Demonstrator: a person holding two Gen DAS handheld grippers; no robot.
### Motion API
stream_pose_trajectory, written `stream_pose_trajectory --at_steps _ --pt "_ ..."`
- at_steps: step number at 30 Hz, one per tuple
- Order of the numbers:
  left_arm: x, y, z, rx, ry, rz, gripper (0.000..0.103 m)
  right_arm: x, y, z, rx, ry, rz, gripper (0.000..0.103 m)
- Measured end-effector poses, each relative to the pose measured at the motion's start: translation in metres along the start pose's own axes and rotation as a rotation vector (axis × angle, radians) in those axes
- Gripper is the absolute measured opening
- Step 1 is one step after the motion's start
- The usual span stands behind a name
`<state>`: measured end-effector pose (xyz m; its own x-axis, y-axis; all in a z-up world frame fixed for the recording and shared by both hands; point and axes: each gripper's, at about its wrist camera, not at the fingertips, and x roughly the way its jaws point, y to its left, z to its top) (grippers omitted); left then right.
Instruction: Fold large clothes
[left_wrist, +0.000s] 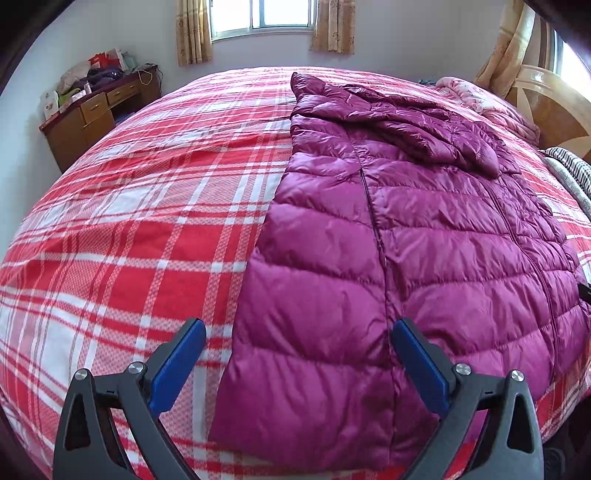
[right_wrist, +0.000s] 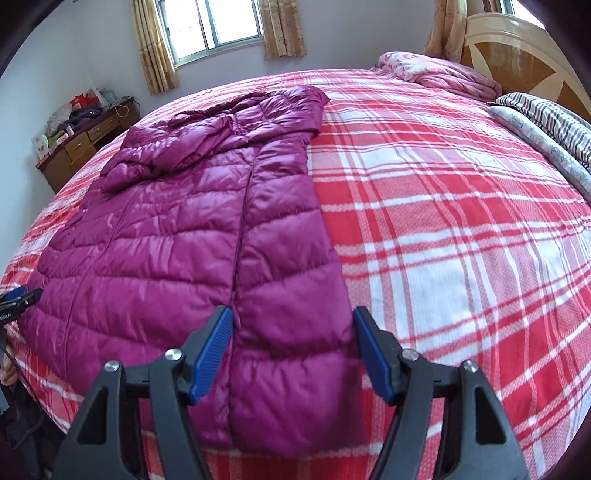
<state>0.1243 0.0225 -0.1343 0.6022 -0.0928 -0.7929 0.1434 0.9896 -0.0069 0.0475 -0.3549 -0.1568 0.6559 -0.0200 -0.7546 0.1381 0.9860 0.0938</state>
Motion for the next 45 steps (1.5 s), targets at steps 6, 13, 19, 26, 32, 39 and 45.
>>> stream_pose_trajectory --at_steps 6,13,19,26,32,39,45 --pt "-0.006 -0.002 -0.010 0.015 -0.005 -0.026 0.101 -0.010 -0.001 -0.014 0.008 0.005 0.021 0.061" --pt "-0.017 -0.003 -0.021 0.062 -0.020 -0.080 0.085 -0.013 0.004 -0.021 0.029 0.007 0.122 0.020" --pt "-0.024 -0.009 -0.025 0.102 -0.034 -0.135 0.047 -0.016 0.006 -0.023 0.040 -0.003 0.140 0.015" --pt "-0.039 -0.010 -0.029 0.117 -0.076 -0.169 0.010 -0.032 0.007 -0.020 0.057 -0.043 0.171 0.010" --pt "-0.084 -0.003 -0.027 0.124 -0.176 -0.239 0.008 -0.073 -0.002 -0.008 0.088 -0.134 0.212 0.009" --pt "-0.162 0.010 -0.022 0.129 -0.321 -0.380 0.007 -0.145 -0.005 0.003 0.100 -0.265 0.285 0.008" --pt "-0.222 0.025 -0.021 0.122 -0.422 -0.450 0.006 -0.217 0.005 0.004 0.055 -0.403 0.300 0.008"
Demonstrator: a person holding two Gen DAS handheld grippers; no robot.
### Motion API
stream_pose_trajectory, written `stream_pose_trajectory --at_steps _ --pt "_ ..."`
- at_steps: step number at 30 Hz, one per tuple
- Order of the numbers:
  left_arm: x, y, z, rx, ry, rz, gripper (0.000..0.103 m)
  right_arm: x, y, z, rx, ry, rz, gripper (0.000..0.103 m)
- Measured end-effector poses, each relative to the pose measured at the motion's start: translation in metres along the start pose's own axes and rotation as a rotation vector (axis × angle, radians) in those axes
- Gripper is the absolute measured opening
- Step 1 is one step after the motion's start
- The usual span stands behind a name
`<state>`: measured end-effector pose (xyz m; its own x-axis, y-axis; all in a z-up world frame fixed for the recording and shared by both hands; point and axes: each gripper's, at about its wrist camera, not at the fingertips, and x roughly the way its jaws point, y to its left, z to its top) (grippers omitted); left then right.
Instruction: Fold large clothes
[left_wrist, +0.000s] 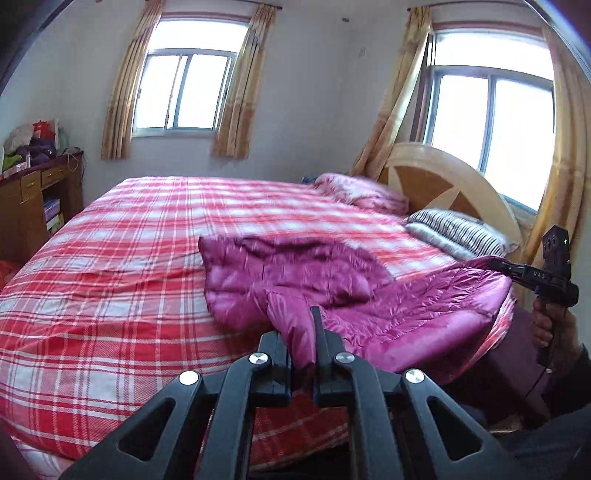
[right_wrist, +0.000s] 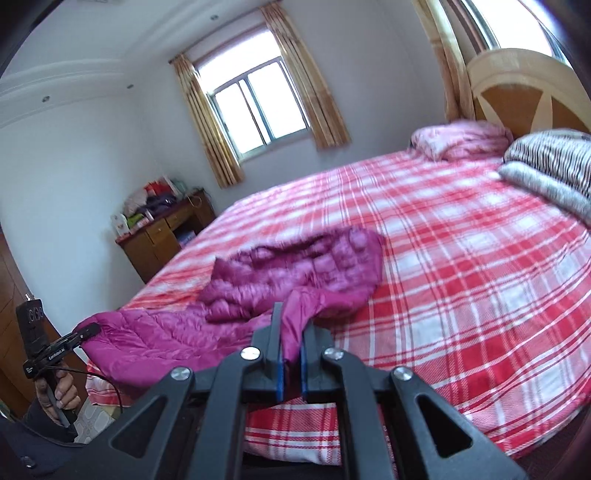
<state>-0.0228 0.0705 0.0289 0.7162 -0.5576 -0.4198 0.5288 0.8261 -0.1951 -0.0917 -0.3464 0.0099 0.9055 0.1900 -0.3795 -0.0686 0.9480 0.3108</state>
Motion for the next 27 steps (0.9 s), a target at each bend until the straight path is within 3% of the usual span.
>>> stream_pose_trajectory --at_steps 3,6,13,20,27 --pt "-0.011 -0.006 0.012 0.039 -0.042 0.013 0.006 -0.015 0.012 0.013 -0.041 -0.056 0.011 0.008" --pt "0.008 -0.003 0.023 0.088 -0.051 0.052 0.007 0.001 0.011 0.022 -0.067 -0.079 -0.027 0.008" --pt "0.120 0.029 0.051 0.086 -0.009 0.204 0.007 0.082 -0.009 0.045 -0.065 -0.086 -0.151 0.007" --pt "0.216 0.063 0.073 0.064 0.071 0.258 0.007 0.150 -0.029 0.071 -0.072 -0.065 -0.222 0.007" --pt "0.292 0.090 0.087 0.073 0.155 0.310 0.007 0.218 -0.056 0.074 -0.056 -0.006 -0.292 0.007"
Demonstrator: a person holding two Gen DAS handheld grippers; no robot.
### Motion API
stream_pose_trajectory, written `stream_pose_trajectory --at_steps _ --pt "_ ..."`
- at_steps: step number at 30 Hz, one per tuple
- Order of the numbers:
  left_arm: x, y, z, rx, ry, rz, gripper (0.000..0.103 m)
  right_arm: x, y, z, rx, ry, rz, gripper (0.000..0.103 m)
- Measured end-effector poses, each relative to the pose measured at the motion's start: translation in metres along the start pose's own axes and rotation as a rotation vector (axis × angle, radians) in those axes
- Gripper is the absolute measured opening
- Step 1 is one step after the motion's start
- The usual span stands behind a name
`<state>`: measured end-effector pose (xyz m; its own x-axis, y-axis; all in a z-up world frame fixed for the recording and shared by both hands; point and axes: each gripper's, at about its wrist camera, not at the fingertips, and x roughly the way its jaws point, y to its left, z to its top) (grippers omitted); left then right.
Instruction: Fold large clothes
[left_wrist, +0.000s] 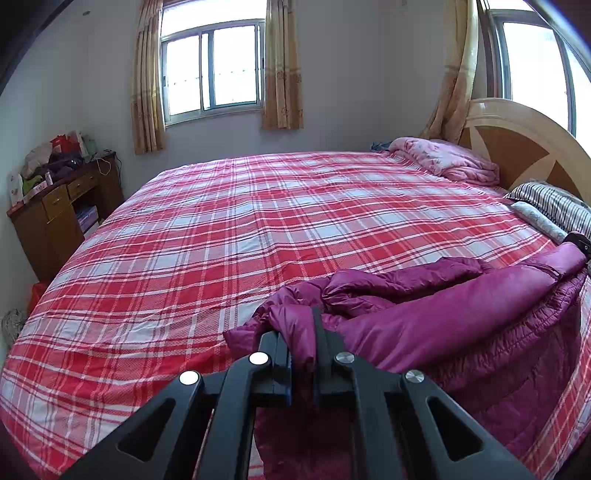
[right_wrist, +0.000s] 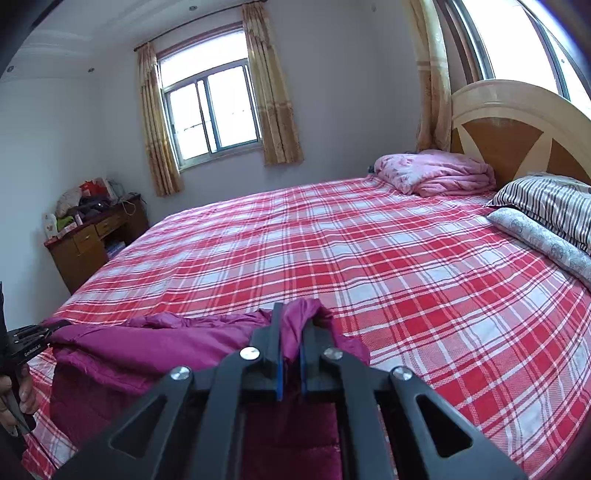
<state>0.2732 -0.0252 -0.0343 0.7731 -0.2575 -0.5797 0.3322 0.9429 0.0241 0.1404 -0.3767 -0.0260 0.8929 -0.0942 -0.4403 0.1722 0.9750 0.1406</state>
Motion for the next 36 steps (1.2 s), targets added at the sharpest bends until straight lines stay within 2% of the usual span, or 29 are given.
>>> stream_pose_trajectory --at_steps 8,13,17,20,21,22,24,28,31,34,36 --pt "0.079 -0.001 0.002 0.017 0.099 0.040 0.007 0.072 -0.010 -0.010 -0.001 0.115 -0.065 0.007" --pt "0.104 -0.005 0.000 0.021 0.129 0.041 0.010 0.100 -0.013 -0.016 -0.007 0.169 -0.089 0.007" --pt "0.102 -0.002 0.006 -0.007 0.163 0.050 0.011 0.111 -0.015 -0.014 -0.004 0.182 -0.094 0.009" --pt "0.077 0.003 0.011 -0.049 0.116 0.077 0.013 0.108 -0.010 -0.010 -0.023 0.167 -0.113 0.028" --pt "0.069 0.005 0.012 -0.066 0.103 0.081 0.016 0.106 -0.008 -0.009 -0.025 0.158 -0.117 0.038" --pt "0.062 0.008 0.012 -0.079 0.092 0.090 0.016 0.104 -0.007 -0.007 -0.027 0.143 -0.128 0.056" --pt "0.049 0.012 0.012 -0.111 0.071 0.117 0.023 0.095 -0.005 -0.004 -0.023 0.087 -0.145 0.079" --pt "0.038 0.012 0.013 -0.127 0.051 0.147 0.032 0.076 0.008 -0.002 -0.037 0.039 -0.106 0.082" --pt "0.054 0.004 0.021 -0.073 0.082 0.162 0.033 0.070 0.032 -0.009 -0.083 0.046 -0.010 0.081" --pt "0.073 0.002 0.036 -0.066 0.131 0.107 0.033 0.083 0.060 -0.020 -0.204 0.100 0.002 0.081" --pt "0.079 0.006 0.047 -0.096 0.159 0.048 0.034 0.102 0.064 -0.029 -0.243 0.164 -0.040 0.081"
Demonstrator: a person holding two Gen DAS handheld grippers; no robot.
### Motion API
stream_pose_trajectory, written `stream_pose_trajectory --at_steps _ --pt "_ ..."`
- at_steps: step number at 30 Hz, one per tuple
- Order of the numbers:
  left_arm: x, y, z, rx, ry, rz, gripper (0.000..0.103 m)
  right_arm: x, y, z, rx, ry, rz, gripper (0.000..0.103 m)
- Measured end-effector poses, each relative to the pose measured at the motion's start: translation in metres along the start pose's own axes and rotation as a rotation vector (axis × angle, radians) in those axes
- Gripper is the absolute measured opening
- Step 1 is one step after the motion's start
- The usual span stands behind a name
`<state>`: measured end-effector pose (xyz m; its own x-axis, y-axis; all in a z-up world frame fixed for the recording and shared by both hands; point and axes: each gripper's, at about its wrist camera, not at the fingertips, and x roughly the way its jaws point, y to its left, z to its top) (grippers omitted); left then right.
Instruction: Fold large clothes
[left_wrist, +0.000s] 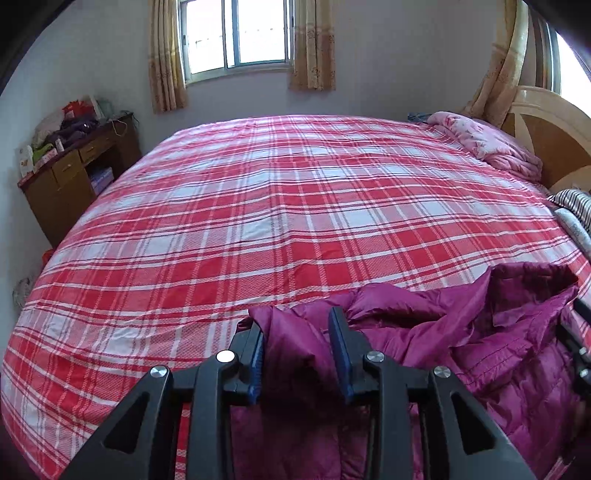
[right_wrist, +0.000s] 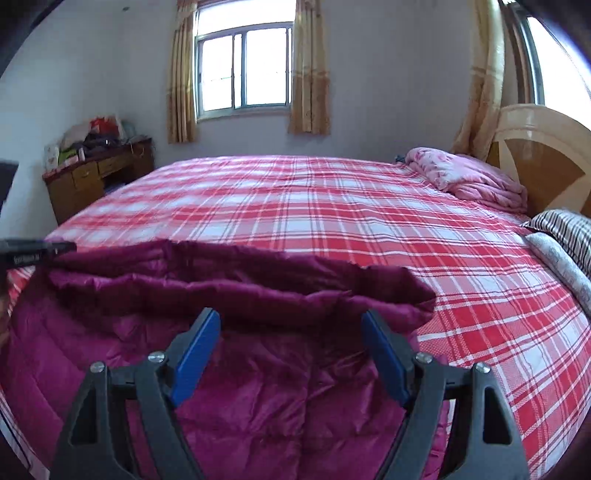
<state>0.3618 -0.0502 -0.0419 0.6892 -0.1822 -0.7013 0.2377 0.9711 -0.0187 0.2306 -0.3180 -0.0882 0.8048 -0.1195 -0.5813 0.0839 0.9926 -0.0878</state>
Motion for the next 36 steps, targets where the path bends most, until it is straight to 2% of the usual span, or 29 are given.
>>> stream_pose_trajectory --at_steps 2,6,7,8,9,11,13,16,18,20,22,24,26,30,36 --pt "0.002 0.011 0.006 -0.056 0.007 -0.039 0.036 0.021 -0.006 -0.008 0.035 0.075 0.010 0.078" --pt "0.012 0.053 0.005 -0.223 0.034 -0.146 0.037 0.030 -0.021 -0.014 0.090 0.091 0.030 0.077" --pt "0.014 0.063 0.006 -0.269 0.033 -0.151 0.040 0.030 -0.022 -0.014 0.085 0.090 0.033 0.077" --pt "0.015 0.076 0.007 -0.324 0.029 -0.145 0.052 0.031 -0.021 -0.015 0.078 0.094 0.034 0.077" --pt "0.015 0.086 0.009 -0.379 0.022 -0.184 0.059 0.032 -0.020 -0.015 0.075 0.097 0.032 0.077" --pt "0.008 0.097 0.012 -0.467 -0.010 -0.261 0.059 0.032 -0.020 -0.016 0.067 0.098 0.026 0.077" --pt "-0.007 0.083 0.017 -0.394 -0.047 -0.234 0.059 0.032 -0.021 -0.014 0.065 0.099 0.023 0.077" --pt "-0.032 0.032 0.011 -0.175 -0.108 -0.155 0.063 0.027 -0.024 -0.007 0.076 0.091 0.024 0.077" --pt "-0.040 -0.003 -0.001 -0.044 -0.139 -0.107 0.078 0.026 -0.022 -0.003 0.088 0.084 0.016 0.077" --pt "-0.036 -0.035 -0.016 0.065 -0.160 -0.067 0.081 0.030 -0.022 0.001 0.083 0.081 -0.001 0.077" --pt "-0.019 -0.057 -0.026 0.143 -0.142 -0.005 0.081 0.039 -0.019 0.003 0.063 0.098 -0.011 0.076" --pt "0.005 -0.066 -0.029 0.162 -0.108 0.069 0.081 0.046 -0.019 0.005 0.057 0.107 -0.021 0.076" --pt "0.027 -0.064 -0.026 0.138 -0.073 0.127 0.081 0.052 -0.020 0.009 0.059 0.118 -0.035 0.076" --pt "0.053 -0.047 -0.023 0.052 -0.009 0.125 0.081 0.060 -0.023 0.007 0.074 0.139 -0.045 0.076" --pt "0.068 -0.044 -0.030 0.032 0.007 0.125 0.084 0.066 -0.023 0.003 0.086 0.148 -0.046 0.076"
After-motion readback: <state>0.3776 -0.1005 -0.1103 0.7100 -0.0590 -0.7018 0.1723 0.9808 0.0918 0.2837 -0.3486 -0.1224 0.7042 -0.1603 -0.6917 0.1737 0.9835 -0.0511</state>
